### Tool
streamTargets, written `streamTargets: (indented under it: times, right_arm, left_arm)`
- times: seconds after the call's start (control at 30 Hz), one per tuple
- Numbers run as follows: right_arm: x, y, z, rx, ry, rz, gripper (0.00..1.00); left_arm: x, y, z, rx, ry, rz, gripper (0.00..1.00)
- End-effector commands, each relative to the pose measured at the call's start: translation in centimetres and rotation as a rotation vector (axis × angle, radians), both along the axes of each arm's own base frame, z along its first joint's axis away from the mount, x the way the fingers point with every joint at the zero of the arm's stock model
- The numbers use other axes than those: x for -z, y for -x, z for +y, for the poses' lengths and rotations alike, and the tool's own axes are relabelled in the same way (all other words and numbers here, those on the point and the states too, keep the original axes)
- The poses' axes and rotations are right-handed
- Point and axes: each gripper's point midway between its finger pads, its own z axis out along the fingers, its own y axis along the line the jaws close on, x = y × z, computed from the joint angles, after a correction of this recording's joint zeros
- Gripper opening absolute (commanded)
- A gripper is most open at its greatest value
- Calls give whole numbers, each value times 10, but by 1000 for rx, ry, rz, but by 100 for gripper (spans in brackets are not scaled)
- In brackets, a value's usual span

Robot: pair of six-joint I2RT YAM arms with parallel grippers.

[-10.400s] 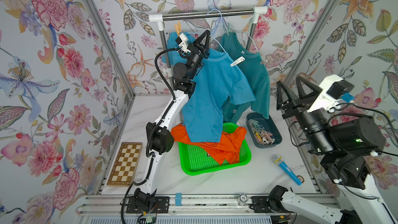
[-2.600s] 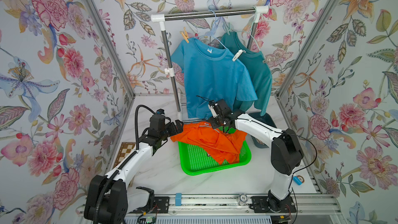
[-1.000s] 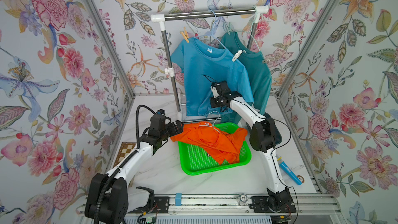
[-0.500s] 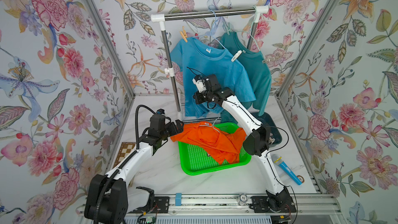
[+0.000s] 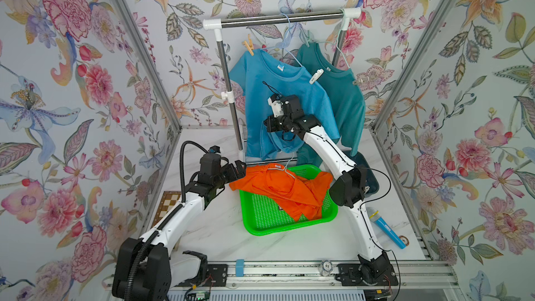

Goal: Use clothespins to secure the t-shirt on both sides of the hanger
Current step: Adjust the T-shirt on the hanger.

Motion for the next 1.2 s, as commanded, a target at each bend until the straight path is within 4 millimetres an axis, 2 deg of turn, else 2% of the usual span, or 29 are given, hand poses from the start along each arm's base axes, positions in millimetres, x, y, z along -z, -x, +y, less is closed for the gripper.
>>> streamTargets:
  times: [0.0,0.17,0.27,0.33,0.43,0.47,0.5,0.57,0.6,0.7,0.8,0.87,0.93,1.03,1.1,1.13,1.17]
  right_arm:
    - [-73,-4,-11,45,-122,-117,0]
    - [-110,-3,-25,73,-171,-184,0]
    - [-112,-1,-28,79,-158,-192,0]
    - [-102,-1,-29,80,-133,-178,0]
    - [-62,0,-32,92,-47,-121,2]
    - [-41,2,-34,97,-5,-90,9]
    - [-24,3,-38,109,31,-65,21]
    - [1,4,-48,134,86,-30,44]
    - [10,4,-53,148,106,-14,50]
    - [20,7,-65,160,128,18,55]
    - [11,17,-73,156,171,3,57]
    - [5,28,-79,156,216,-6,57]
    - [-3,48,-85,153,255,-24,55]
    - [-13,87,-93,153,320,-80,53]
    - [-21,117,-104,168,331,-111,53]
    - [-21,136,-103,162,328,-113,53]
    - [-23,152,-116,188,314,-107,53]
  left_arm:
    - [-9,0,4,3,-6,-18,100]
    - [-9,-4,-3,29,17,-25,100]
    - [-11,-9,-17,63,-2,-32,100]
    - [-12,-11,-26,83,-20,-35,100]
    - [-10,-12,-31,93,-16,-30,100]
    - [-10,-11,-30,90,-19,-32,100]
    - [-9,-11,-29,85,-27,-33,100]
    - [-7,-10,-27,79,-31,-30,100]
    - [-6,-10,-27,84,-32,-27,100]
    - [-2,-11,-29,91,-28,-15,100]
    - [-2,-14,-31,93,-27,-15,100]
    - [-2,-16,-32,95,-22,-15,100]
    - [-2,-18,-34,100,-16,-18,100]
    - [0,-22,-35,103,-19,-19,100]
    - [2,-26,-38,109,-24,-20,100]
    - [1,-27,-38,114,-29,-23,100]
    - [-2,-29,-41,125,-38,-38,100]
